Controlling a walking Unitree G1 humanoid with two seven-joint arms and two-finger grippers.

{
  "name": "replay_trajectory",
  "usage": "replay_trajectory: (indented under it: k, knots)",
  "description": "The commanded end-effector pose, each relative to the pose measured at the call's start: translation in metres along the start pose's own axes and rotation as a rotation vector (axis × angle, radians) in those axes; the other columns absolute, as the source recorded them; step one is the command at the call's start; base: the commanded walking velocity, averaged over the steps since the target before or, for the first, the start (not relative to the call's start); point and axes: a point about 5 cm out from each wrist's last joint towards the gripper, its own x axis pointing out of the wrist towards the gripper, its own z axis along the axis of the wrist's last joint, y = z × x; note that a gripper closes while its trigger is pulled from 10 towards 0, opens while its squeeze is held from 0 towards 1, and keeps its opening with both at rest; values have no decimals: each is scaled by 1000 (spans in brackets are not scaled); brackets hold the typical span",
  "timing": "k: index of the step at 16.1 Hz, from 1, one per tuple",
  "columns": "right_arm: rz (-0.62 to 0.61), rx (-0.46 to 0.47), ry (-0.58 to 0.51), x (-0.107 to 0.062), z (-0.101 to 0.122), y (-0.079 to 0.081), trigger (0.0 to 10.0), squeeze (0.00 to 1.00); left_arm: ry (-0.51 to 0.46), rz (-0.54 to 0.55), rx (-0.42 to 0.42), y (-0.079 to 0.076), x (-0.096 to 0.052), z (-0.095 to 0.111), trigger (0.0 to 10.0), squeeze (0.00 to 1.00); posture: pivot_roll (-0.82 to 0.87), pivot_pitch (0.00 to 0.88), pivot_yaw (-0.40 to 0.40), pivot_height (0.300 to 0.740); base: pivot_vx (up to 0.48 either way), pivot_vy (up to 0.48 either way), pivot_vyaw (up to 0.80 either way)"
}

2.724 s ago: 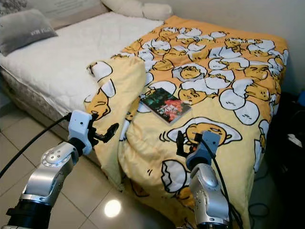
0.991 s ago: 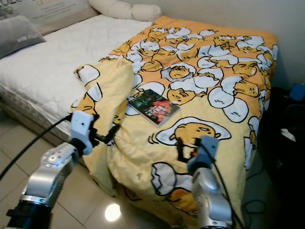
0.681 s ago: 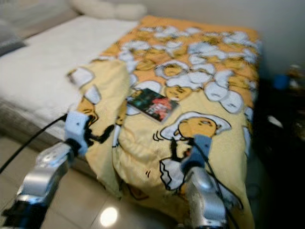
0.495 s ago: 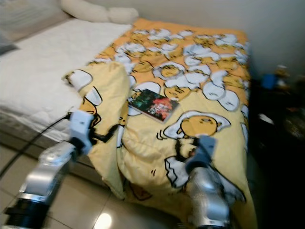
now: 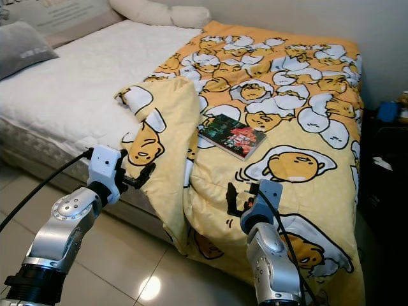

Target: Clean up the room

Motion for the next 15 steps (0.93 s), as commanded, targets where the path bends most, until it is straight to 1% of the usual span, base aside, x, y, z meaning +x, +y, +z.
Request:
replay_trajectory:
  k: [1, 4, 5, 6, 7, 12, 13, 14, 15]
  knots:
    - [-9, -9, -13, 1, 4, -3, 10000, 0, 3, 4, 2, 0, 2, 0, 10000, 275, -54, 0, 69, 740, 0, -446, 0]
    - [-7, -11, -13, 2, 4, -2, 10000, 0, 3, 7, 1, 0, 2, 0, 10000, 271, -55, 0, 70, 740, 0, -450, 0]
    - [-6, -15, -15, 3, 5, -2, 10000, 0, 2, 12, -7, 1, 3, 0, 10000, 267, -55, 0, 71, 740, 0, 0, 0]
    - [-6, -18, -16, 3, 5, -2, 10000, 0, 17, 24, -30, 2, 3, -2, 10000, 224, -55, 0, 70, 740, 0, 0, 0]
    - [-4, -22, -19, 4, 6, -2, 10000, 0, 22, 31, -35, 3, 3, -2, 10000, 212, -55, 0, 69, 740, 0, 0, 0]
    - [28, -44, -35, 5, 9, 1, 10000, 0, -11, 10, -43, 1, 4, 2, 10000, 235, -53, 0, 67, 740, 0, 0, 0]
    - [31, -46, -37, 5, 10, 2, 10000, 31, -14, 13, -45, 2, 4, 2, 10000, 243, -52, 0, 66, 740, 0, 0, 800]
    - [33, -47, -39, 6, 10, 2, 10000, 31, -15, 15, -47, 2, 4, 3, 10000, 243, -52, 0, 66, 740, 0, 0, 800]
    - [20, -37, -37, 7, 10, 2, 10000, 0, -18, 19, -51, 3, 4, 3, 10000, 243, -50, 0, 64, 740, 255, 0, 469]
